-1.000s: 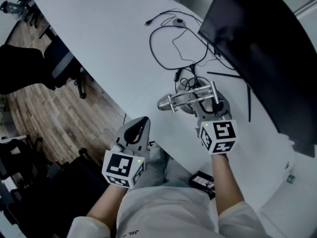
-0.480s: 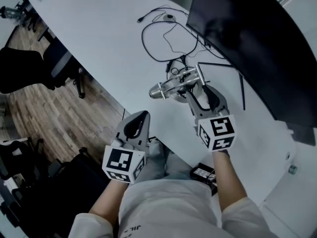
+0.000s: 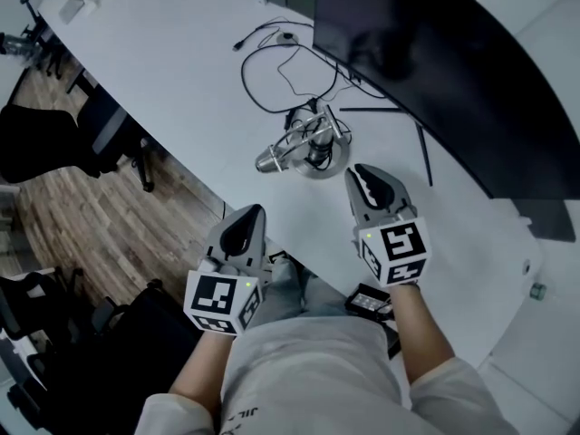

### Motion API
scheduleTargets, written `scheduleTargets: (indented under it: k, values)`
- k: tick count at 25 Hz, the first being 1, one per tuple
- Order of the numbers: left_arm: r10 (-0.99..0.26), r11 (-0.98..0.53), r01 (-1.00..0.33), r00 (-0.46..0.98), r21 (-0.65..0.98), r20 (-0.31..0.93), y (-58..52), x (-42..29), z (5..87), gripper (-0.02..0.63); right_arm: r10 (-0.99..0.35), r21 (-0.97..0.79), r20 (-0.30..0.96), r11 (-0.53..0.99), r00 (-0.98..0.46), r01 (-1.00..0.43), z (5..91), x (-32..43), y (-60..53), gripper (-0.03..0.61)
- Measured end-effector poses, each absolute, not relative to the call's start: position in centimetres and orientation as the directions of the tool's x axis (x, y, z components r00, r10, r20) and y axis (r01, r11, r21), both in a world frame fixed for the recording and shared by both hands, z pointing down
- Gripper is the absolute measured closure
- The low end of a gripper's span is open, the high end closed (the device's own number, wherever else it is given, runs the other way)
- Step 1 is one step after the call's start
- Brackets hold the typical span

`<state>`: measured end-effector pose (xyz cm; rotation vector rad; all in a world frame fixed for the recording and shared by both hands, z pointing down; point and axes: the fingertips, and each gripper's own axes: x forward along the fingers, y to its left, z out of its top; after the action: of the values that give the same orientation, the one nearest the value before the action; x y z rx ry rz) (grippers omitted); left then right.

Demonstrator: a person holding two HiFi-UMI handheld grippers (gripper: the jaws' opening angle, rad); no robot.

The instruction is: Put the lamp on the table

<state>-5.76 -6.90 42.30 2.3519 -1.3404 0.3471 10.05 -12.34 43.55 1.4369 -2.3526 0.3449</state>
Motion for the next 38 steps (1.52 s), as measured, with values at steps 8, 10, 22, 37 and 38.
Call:
scheduleTargets:
  k: [8,10,22,37,38]
  values:
    - [-0.759,-0.468,-0.859,0.511,0.208,0.404,-5.2,-4.9,41.1,0.609,-0.815,-0.009,0.362,0.482,-0.452,-0.876,38.9,10.6,-9.4,0.526]
    - [-0.759,-0.473,-0.857,0.514,0.204,0.400,-4.9,-4.8,40.7,0.609,-0.815,-0.005,0.360,0.486,-0.455,-0.874,38.4,10.7,-8.7,0.528]
    - [-0.769,-0.488,-0.852,0.522,0.189,0.368,-4.9,-4.7,38.7,0.609,-0.804,0.071,0.386,0.515,-0.453,-0.854,37.0,12.0,-6.8,0.529]
    - [-0.755,-0.521,-0.836,0.545,0.171,0.365,-5.4,-5.0,37.8,0.609,-0.810,-0.005,0.365,0.491,-0.459,-0.871,36.1,11.5,-6.1,0.538]
    - [-0.753,-0.524,-0.835,0.547,0.171,0.367,-5.5,-5.0,37.7,0.609,-0.809,-0.010,0.366,0.490,-0.459,-0.872,36.0,11.4,-6.1,0.540]
